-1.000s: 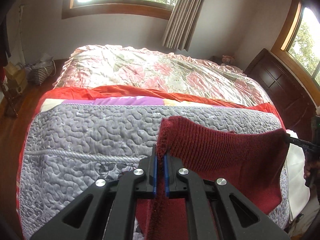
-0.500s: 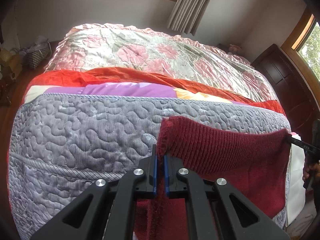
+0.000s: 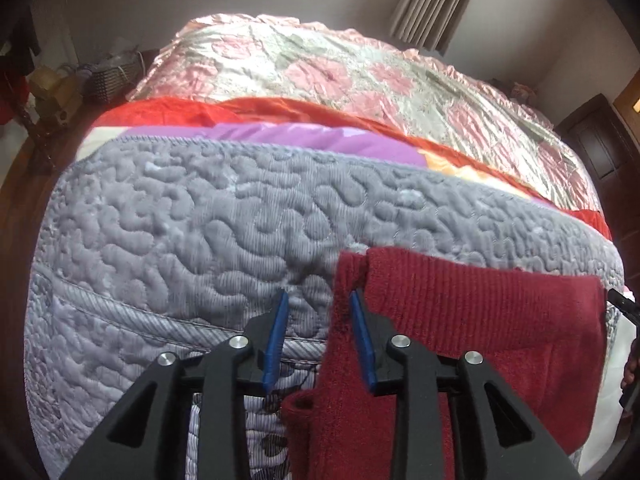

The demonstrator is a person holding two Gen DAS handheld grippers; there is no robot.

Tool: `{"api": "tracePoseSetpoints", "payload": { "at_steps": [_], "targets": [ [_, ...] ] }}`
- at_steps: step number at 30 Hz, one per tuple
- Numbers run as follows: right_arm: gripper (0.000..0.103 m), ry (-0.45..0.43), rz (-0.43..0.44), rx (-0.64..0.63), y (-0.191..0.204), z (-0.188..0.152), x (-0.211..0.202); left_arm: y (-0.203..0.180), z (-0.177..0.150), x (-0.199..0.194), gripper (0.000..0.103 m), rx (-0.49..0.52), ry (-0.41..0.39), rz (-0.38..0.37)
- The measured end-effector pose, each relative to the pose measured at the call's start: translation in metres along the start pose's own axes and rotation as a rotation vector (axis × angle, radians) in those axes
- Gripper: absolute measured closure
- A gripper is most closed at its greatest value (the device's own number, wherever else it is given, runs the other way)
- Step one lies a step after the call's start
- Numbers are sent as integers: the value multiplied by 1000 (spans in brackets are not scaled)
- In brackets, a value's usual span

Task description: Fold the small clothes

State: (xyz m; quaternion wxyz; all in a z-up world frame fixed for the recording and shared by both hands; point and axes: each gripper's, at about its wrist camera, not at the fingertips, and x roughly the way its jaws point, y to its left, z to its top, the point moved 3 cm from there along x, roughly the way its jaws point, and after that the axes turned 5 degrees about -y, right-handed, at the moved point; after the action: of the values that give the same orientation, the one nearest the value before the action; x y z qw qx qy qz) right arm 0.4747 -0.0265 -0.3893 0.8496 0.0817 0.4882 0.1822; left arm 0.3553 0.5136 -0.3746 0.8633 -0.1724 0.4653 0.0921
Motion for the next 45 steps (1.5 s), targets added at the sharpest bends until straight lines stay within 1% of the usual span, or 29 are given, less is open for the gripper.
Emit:
{"api": "tracePoseSetpoints", "payload": {
  "at_steps": [1, 3, 5, 7, 8, 9, 10, 11, 12, 13, 14, 16, 18, 20, 24, 25, 28, 29, 30, 33, 34, 35, 36, 37, 38, 39, 41, 43, 45],
  "targets": [
    [67, -4, 41, 27, 2, -1, -6, -7, 1, -13, 71, 2, -26, -36],
    [68, 10, 104, 53, 7, -7, -8, -25, -6, -26, 70, 25, -37, -128],
    [70, 51, 114, 42, 13, -18, 3, -40, -21, -22, 70, 46, 1, -204],
    [72, 92, 90, 40, 10, -28, 19, -47, -37, -3, 71, 70, 57, -188],
    [81, 102, 76, 53, 3, -33, 25, -43, -45, 8, 71, 64, 86, -175],
    [85, 102, 65, 63, -4, -36, 30, -37, -51, 17, 73, 50, 103, -158],
    [95, 102, 57, 70, -11, -37, 33, -29, -55, 24, 73, 38, 114, -150],
    [97, 102, 67, 84, -16, -38, 34, -23, -59, 28, 74, 25, 118, -157],
    [97, 104, 82, 103, -18, -39, 33, -19, -60, 29, 74, 15, 119, -169],
    [93, 106, 89, 113, -18, -40, 28, -18, -61, 28, 74, 8, 122, -178],
    [86, 98, 96, 118, -16, -40, 20, -18, -60, 24, 76, 1, 123, -183],
    [74, 76, 132, 112, -5, -44, -3, -18, -56, 6, 75, -16, 104, -209],
    [74, 84, 176, 91, 7, -60, -28, -22, -57, -24, 69, -6, 62, -251],
    [74, 108, 195, 69, 17, -89, -48, -25, -71, -54, 65, -11, 44, -297],
    [74, 196, 200, 88, 16, -159, -61, -28, -132, -85, 65, -15, 112, -340],
    [74, 223, 193, 103, 11, -176, -59, -28, -150, -85, 65, -19, 144, -339],
    [92, 240, 184, 138, -7, -205, -51, -14, -197, -68, 70, -30, 230, -294],
    [100, 237, 186, 150, -11, -207, -49, -9, -206, -62, 78, -37, 240, -293],
    [103, 233, 189, 159, -15, -207, -47, -3, -212, -56, 84, -46, 247, -292],
    [103, 234, 201, 188, -19, -208, -45, 6, -209, -51, 86, -93, 250, -331],
    [103, 234, 185, 185, -17, -207, -48, 8, -208, -55, 86, -112, 256, -344],
    [96, 236, 157, 176, -10, -206, -55, 10, -204, -60, 81, -122, 263, -353],
    [84, 236, 134, 160, -1, -204, -64, 11, -199, -68, 64, -131, 266, -363],
    [52, 236, 89, 122, 12, -201, -74, 13, -193, -78, 52, -136, 259, -370],
    [29, 236, 22, 58, 30, -200, -84, 16, -184, -89, 30, -136, 239, -371],
    [27, 228, -4, -10, 51, -200, -94, 21, -176, -99, 22, -135, 213, -368],
    [28, 267, -9, -137, 99, -208, -103, 34, -158, -111, 21, -151, 196, -385],
    [28, 295, -6, -233, 143, -222, -104, 50, -144, -108, 17, -200, 226, -397],
    [25, 320, 26, -305, 187, -240, -100, 63, -132, -98, 8, -225, 265, -383]
  ]
}}
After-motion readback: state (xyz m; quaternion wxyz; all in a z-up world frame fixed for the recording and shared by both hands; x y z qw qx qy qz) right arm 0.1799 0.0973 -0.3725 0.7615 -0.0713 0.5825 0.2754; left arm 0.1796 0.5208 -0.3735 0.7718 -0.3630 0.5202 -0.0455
